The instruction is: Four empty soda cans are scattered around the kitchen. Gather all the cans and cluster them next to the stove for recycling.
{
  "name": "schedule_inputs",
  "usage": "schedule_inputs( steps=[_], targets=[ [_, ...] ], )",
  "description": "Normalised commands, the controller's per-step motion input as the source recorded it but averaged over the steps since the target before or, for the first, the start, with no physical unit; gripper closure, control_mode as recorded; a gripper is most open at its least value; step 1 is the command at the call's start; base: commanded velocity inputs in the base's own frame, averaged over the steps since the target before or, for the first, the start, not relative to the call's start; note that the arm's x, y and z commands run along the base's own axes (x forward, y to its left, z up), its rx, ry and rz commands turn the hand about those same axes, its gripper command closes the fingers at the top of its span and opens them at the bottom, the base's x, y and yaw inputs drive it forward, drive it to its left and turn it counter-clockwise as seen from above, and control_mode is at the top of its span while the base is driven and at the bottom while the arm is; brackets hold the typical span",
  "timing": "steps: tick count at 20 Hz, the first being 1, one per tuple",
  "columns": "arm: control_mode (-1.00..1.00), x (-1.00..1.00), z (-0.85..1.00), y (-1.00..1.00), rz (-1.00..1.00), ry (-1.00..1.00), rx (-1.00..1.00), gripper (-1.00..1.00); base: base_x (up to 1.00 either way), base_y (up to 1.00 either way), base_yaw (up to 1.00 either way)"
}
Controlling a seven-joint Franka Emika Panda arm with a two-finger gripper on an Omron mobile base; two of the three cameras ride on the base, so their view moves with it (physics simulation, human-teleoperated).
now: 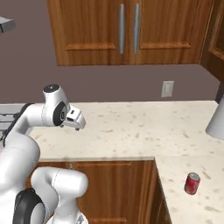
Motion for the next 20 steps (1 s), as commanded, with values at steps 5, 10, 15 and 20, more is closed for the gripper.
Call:
schedule_inputs(
  steps=[5, 10, 15, 20],
  targets=[
    [1.0, 0.0, 0.0, 0.0, 0.0, 0.0, 0.0, -1.0, -0.13, 0.0, -0.46],
    [1.0, 0.0, 0.0, 0.0, 0.0, 0.0, 0.0, -1.0, -0.13, 0.0, -0.44],
    [1.0, 0.0, 0.0, 0.0, 0.0, 0.0, 0.0, -1.0, -0.1, 0.0, -0.39],
    [1.0, 0.0, 0.0, 0.0, 0.0, 0.0, 0.0, -1.0, -0.01, 0.0, -0.22]
  ],
)
